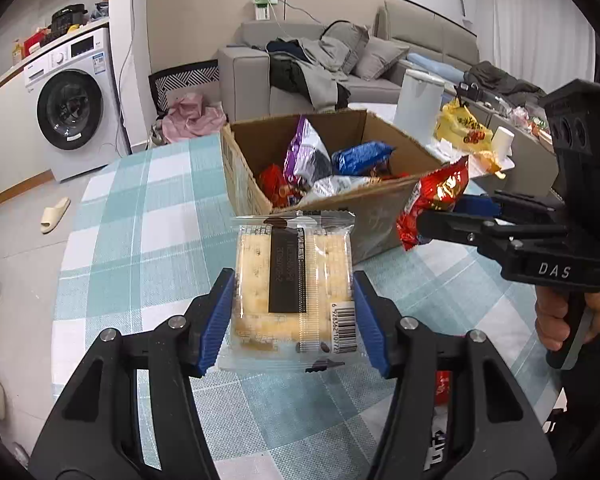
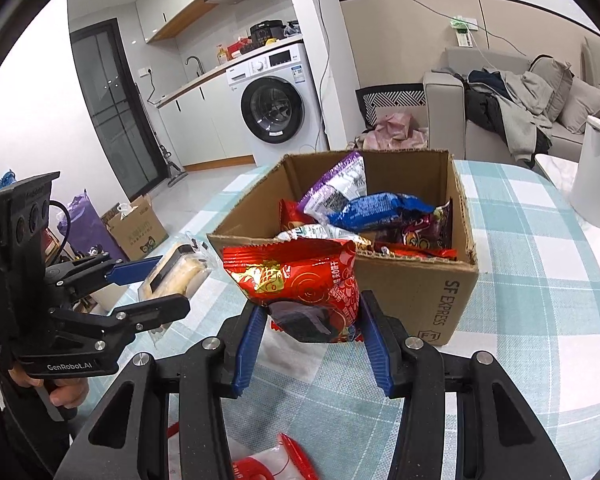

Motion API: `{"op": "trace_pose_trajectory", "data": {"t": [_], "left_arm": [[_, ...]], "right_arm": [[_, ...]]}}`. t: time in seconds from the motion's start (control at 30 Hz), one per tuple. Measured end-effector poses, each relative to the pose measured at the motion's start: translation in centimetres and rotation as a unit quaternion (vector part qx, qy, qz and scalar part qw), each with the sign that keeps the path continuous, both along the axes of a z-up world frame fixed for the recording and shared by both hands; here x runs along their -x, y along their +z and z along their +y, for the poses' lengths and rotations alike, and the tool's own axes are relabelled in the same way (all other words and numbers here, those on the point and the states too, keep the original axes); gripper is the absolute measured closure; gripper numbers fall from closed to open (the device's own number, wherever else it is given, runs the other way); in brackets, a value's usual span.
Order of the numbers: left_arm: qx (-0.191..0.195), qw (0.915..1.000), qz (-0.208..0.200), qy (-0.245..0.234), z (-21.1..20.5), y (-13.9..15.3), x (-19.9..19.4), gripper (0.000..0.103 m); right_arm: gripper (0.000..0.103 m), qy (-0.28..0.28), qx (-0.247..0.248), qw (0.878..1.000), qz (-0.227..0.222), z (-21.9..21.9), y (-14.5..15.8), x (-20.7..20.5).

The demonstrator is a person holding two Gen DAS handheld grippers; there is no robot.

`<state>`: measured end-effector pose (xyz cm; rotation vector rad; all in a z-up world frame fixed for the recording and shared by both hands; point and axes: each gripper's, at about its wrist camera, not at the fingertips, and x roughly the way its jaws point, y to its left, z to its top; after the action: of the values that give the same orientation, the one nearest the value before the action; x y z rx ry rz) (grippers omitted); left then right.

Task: Organize snacks
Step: 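Lift both held packs toward the cardboard box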

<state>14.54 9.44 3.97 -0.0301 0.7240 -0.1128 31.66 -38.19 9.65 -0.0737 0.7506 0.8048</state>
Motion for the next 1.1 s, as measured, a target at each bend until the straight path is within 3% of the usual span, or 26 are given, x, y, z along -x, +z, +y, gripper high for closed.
{"op": "trace_pose_trajectory", "data": {"t": [0.43, 0.7, 1.1], "left_arm": [[0.026, 0.9983, -0.046, 0.026, 0.6, 2.6, 1.4, 0.048], [0.022, 0.9972, -0.067, 0.026, -0.1, 3.9, 1.8, 0.048], [0.024, 0.9964, -0.077, 0.025, -1.3, 5.1, -0.4, 0.048]], "right_arm": [[0.055, -0.008, -0.020, 1.000, -0.020, -1.1, 1.7, 0.4], [0.055, -0.019, -0.030, 0.999, -0.029, -1.9, 2.5, 0.4], [0.055, -0.030, -0.048, 0.997, -0.043, -2.4, 4.0, -0.1]]}}
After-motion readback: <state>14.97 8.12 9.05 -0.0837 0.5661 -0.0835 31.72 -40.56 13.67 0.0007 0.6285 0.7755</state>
